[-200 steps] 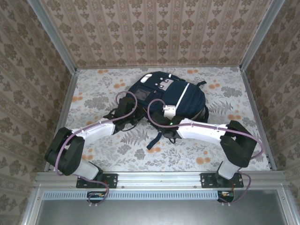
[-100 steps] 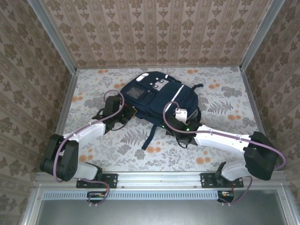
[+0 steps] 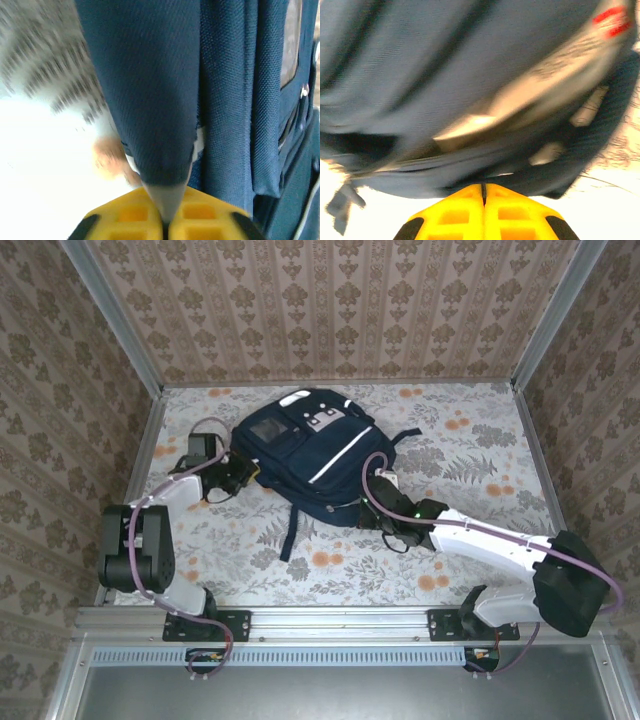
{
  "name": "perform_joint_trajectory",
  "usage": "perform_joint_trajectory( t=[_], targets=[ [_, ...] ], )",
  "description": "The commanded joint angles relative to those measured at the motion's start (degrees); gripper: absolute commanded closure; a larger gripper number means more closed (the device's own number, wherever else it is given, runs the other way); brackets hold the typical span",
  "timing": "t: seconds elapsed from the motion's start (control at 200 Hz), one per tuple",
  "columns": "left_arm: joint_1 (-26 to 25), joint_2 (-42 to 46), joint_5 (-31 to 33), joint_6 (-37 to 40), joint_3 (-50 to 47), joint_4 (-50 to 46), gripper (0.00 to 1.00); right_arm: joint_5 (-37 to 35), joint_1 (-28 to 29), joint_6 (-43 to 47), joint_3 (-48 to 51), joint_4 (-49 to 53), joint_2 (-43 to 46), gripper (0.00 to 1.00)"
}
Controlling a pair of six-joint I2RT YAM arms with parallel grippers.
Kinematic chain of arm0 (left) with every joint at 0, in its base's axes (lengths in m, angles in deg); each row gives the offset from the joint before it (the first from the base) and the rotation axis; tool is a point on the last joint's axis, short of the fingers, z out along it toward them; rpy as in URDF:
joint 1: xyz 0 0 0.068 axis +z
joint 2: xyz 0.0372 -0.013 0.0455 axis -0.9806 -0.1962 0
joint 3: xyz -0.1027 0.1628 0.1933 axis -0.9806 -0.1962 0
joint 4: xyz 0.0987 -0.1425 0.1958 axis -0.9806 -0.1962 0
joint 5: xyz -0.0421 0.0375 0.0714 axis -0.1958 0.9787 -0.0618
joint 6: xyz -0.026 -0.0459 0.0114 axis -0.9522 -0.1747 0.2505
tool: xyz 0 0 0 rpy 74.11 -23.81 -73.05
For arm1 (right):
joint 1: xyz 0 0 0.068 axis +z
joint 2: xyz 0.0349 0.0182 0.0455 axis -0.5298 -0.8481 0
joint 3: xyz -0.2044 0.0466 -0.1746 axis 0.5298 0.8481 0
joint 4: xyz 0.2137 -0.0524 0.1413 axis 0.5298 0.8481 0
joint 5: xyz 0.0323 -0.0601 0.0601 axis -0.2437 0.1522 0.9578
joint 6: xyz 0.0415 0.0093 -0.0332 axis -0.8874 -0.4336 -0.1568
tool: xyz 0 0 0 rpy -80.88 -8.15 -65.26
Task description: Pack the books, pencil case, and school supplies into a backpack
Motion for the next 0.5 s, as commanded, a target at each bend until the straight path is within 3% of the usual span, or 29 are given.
perform_joint_trajectory(
  t=[0.0, 0.105, 0.205, 0.495],
  targets=[
    [-0.7, 2.4, 5.0, 1.3, 1.3, -0.5, 0.74, 0.1, 1.4, 1.6, -2.2, 5.2, -2.1, 1.00],
    [-4.4, 6.9, 7.1, -0.1, -0.9, -2.6, 0.52, 0.0, 3.0, 1.3, -4.4, 5.1, -4.1, 1.00],
    [-8.4, 12.1, 10.2, -1.8, -3.9, -4.7, 0.40, -0.1, 3.5, 1.4, -5.2, 4.7, -6.0, 1.00],
    [-18.7, 26.3, 17.5, -9.2, -12.9, -10.5, 0.38, 0.9, 3.9, 2.5, -5.9, 3.2, -7.2, 0.96]
  ],
)
